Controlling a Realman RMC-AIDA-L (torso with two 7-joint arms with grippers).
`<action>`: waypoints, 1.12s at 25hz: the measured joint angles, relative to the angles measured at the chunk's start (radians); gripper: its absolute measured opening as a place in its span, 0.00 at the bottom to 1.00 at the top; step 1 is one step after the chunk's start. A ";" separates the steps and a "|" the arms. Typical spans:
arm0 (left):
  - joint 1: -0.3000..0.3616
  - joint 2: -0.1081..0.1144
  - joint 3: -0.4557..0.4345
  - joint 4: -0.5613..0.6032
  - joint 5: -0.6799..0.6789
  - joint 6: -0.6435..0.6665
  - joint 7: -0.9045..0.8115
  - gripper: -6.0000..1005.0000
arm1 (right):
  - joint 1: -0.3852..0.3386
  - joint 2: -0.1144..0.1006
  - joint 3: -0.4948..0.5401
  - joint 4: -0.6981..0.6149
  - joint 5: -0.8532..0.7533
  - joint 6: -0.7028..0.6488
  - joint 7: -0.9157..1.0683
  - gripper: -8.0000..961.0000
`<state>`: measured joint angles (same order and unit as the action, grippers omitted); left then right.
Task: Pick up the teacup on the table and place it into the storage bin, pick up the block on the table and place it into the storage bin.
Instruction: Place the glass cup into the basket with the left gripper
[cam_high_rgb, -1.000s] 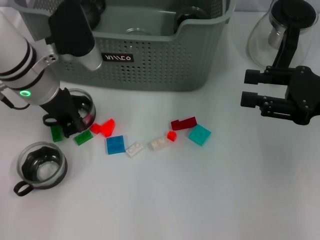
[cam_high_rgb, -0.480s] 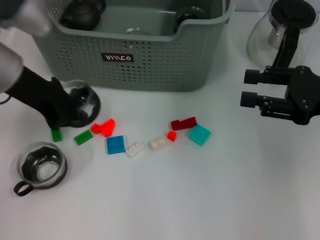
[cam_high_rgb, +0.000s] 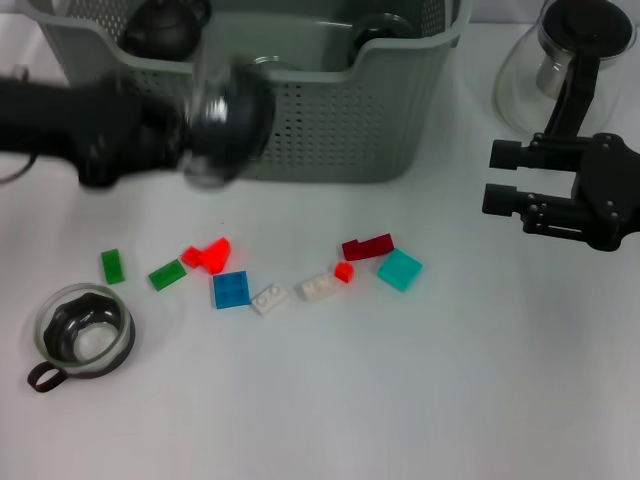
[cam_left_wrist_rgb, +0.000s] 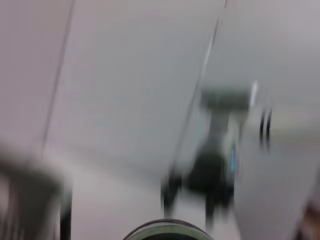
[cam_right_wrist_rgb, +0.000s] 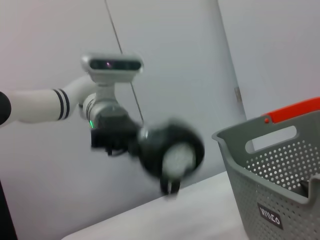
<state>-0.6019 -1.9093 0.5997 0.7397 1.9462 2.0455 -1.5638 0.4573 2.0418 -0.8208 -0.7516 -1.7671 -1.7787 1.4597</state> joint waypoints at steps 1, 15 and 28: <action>0.001 0.000 -0.013 -0.025 -0.069 0.001 0.011 0.05 | 0.000 0.000 0.000 0.000 0.000 -0.001 0.001 0.64; -0.207 0.025 0.144 0.148 -0.128 -0.492 -0.445 0.05 | 0.003 0.005 -0.005 0.024 -0.028 -0.015 -0.004 0.64; -0.409 -0.120 0.379 0.078 0.608 -1.004 -0.674 0.05 | 0.003 0.011 0.004 0.040 -0.035 -0.006 -0.014 0.64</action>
<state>-1.0109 -2.0288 0.9786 0.8179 2.5547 1.0418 -2.2375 0.4601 2.0525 -0.8172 -0.7116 -1.8018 -1.7847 1.4454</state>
